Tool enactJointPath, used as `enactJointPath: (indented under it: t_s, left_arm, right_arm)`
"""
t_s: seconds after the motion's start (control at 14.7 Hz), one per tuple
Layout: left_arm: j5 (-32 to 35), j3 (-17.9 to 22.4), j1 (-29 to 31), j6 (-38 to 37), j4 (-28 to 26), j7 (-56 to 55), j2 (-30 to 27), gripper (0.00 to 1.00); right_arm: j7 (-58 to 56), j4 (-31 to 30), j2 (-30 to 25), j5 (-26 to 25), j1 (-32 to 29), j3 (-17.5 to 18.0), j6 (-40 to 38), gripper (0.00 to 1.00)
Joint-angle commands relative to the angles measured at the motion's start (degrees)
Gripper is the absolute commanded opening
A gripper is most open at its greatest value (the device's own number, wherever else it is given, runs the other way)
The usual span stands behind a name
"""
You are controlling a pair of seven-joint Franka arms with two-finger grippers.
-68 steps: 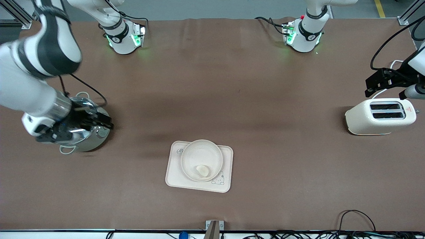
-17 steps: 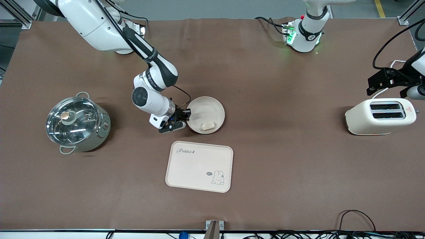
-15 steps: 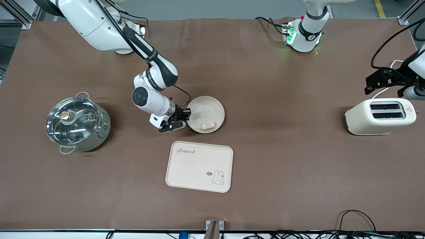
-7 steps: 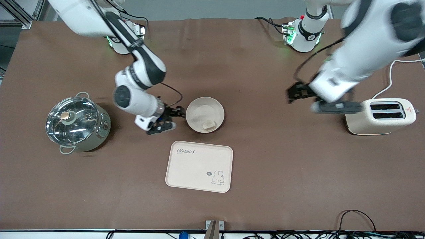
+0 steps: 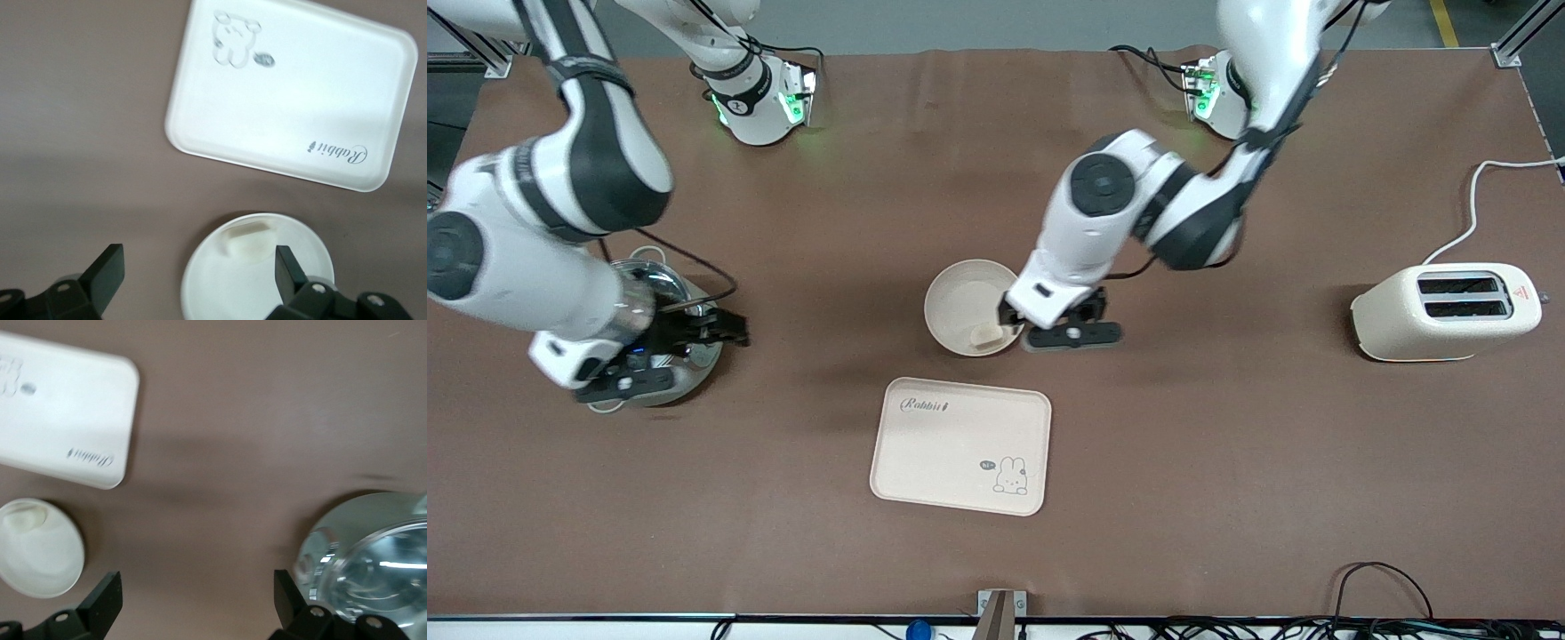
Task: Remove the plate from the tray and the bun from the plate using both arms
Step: 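Lower the left gripper into the plate and grasp the white bun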
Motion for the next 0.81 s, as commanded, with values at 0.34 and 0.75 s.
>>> enactJointPath:
  t_s: [0.34, 0.75]
  left_arm:
    - [15.66, 1.11, -7.75, 10.97, 2.54, -22.87, 12.42, 1.00]
    - [16.89, 1.65, -8.11, 11.16, 2.36, -23.77, 13.66, 1.00]
  right_arm:
    - [-2.86, 2.60, -9.11, -3.68, 5.98, -13.39, -8.20, 1.00]
    - [-8.15, -7.74, -23.52, 1.25, 12.35, -25.76, -10.40, 1.00]
